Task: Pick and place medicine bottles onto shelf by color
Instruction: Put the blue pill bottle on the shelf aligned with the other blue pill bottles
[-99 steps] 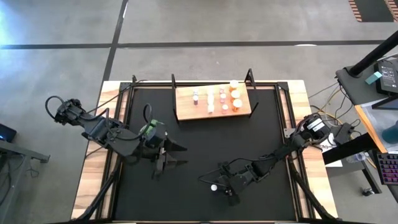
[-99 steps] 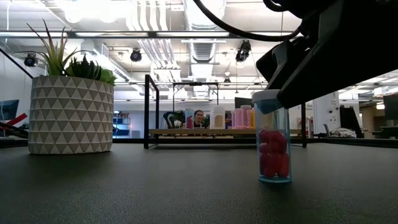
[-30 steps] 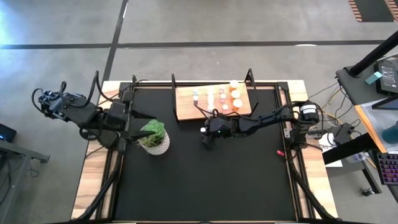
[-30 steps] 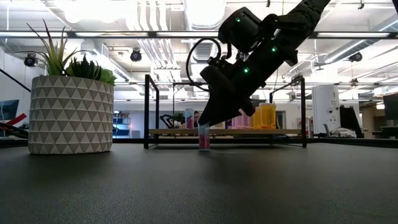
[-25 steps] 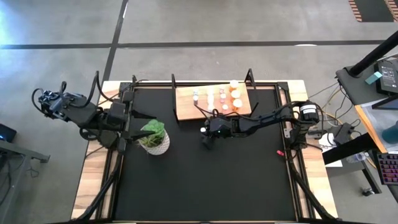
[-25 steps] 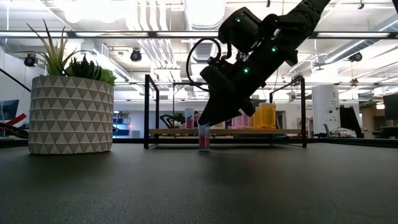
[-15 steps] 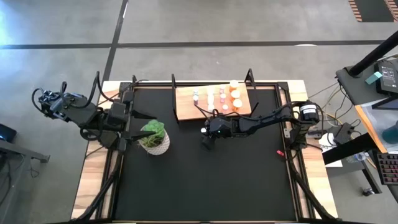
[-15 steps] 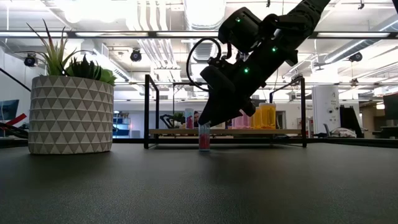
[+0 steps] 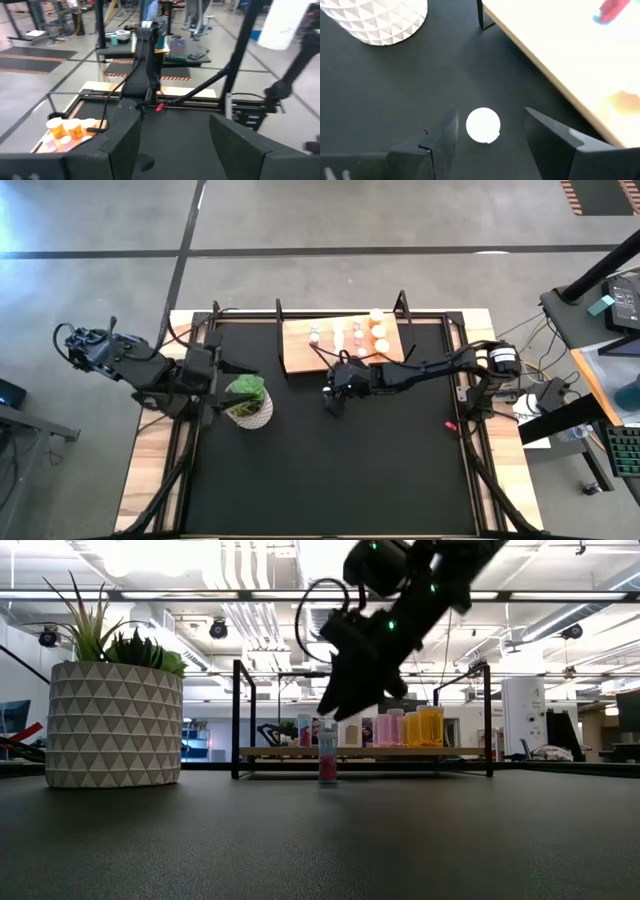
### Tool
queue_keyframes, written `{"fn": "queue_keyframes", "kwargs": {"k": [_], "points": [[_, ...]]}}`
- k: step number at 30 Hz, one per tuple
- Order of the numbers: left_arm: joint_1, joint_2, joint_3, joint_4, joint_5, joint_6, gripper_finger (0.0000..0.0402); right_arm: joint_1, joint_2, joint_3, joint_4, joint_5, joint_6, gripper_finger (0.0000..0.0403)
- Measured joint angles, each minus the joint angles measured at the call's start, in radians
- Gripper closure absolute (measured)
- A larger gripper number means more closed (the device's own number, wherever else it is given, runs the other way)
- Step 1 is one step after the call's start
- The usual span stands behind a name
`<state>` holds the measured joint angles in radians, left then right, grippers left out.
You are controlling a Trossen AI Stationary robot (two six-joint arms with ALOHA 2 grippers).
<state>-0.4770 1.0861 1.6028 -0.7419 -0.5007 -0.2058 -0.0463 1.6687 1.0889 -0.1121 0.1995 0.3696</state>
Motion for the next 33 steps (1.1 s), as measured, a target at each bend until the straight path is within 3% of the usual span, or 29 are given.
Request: {"fn": "queue_keyframes", "kwargs": {"k": [9,13,20,27,33], "points": [[0.038,0.093,0.000,-0.004,-0.137,-0.069,0.0182,0.003,-0.104,0.133,-0.192,0.002,-0.214,0.0191],[0.101,0.140,0.000,-0.010,-0.134,-0.137,0.0182,0.002,-0.207,0.134,-0.262,0.002,-0.257,0.0191],[0.230,0.254,0.000,-0.009,0.038,-0.156,0.0182,0.009,-0.379,0.108,-0.346,0.004,-0.191,0.0191],[0.381,0.415,0.000,-0.007,0.133,-0.234,0.0182,0.021,-0.471,0.022,-0.357,0.003,-0.113,0.0191],[0.423,0.581,0.000,-0.008,0.242,-0.303,0.0182,0.047,-0.528,-0.075,-0.357,0.002,-0.105,0.0191]]}}
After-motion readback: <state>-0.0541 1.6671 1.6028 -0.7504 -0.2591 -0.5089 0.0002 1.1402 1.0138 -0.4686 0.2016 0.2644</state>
